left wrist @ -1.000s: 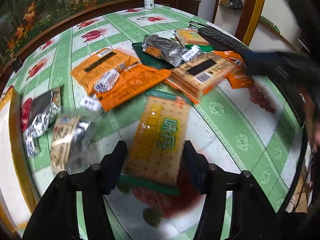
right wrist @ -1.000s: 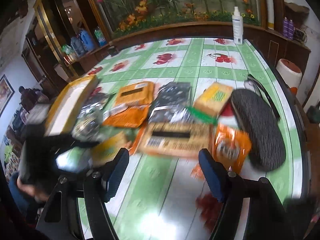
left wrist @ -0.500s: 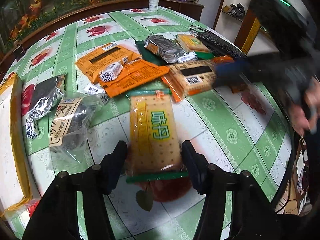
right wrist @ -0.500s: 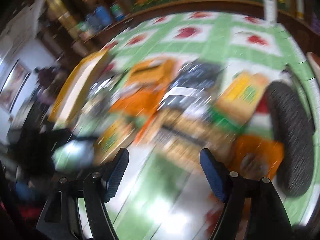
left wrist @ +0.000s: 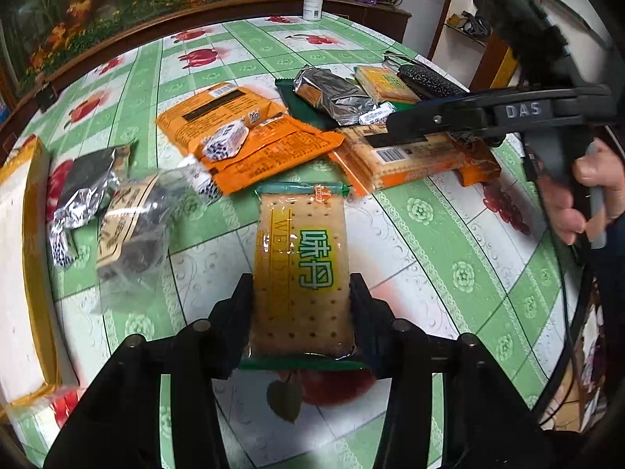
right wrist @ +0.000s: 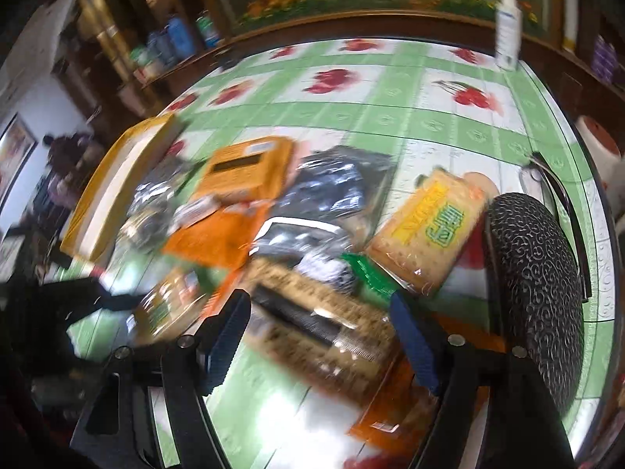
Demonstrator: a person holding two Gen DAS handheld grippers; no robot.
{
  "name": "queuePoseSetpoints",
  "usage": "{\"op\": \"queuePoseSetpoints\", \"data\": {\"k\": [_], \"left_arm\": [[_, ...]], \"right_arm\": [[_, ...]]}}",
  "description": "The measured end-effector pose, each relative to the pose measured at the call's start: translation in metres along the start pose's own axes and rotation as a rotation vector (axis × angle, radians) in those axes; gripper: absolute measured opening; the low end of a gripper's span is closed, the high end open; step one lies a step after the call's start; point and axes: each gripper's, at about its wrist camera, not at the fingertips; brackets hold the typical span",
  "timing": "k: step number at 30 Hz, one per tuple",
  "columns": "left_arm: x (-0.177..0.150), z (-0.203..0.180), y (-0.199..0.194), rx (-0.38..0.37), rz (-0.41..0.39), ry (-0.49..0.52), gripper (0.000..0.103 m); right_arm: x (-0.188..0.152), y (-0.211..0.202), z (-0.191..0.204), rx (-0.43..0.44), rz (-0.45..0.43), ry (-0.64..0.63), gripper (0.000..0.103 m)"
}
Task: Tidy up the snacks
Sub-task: 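Lift both held packs and carry them toward the white yellow-edged tray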
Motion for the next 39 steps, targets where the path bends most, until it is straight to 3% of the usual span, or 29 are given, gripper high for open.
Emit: {"op": "queuePoseSetpoints", "data": {"k": [3,6,8,14,17,21,31,39], "left_arm": [[-0.002,0.003,-0.001,0.015,0.002,-0.002,0.045],[-0.001,0.006,0.0,0.01,0.005,-0.002,0.045],[0.0,0.006,0.001,0.021,0.005,0.007,0.045],[0.004,0.006,0.007,0.058,-0.004,0.011,0.046],[-0.002,0.007,0.003,0.057,-0.018,0.003,0.045],[-0.012,0.012,-0.005,-0.018,-0.045,-0.05,0.045],[-0.029,0.019,-0.039,-0.043,-0.12,-0.098,0.045],[-0.041,0.059,-0.075,0.012,-0.187,-0.171,0.045]], "right_arm": [[-0.011,0.002,0.007,0.057,0.063,-0.001,0.079],[-0.038,-0.001,0.026,0.081,0.148,-0.081,0.08],[-0.053,-0.006,0.038,0.084,0.16,-0.142,0.078],[-0.061,-0.001,0.052,-0.024,0.101,-0.196,0.077],[-0.069,0.006,0.055,-0.086,0.086,-0.195,0.057],[-0.08,0.0,0.058,-0.105,0.063,-0.154,0.057],[-0.096,-0.038,0.061,0.013,-0.023,-0.006,0.056],[-0.078,-0.045,0.114,0.089,-0.057,-0.053,0.056]]}}
Point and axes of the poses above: each gripper's, at about its wrist camera, not at the fingertips, and y roughly the way its jaws point, z to its left, x to its top, and after that the axes turned 12 degrees about y, right-handed
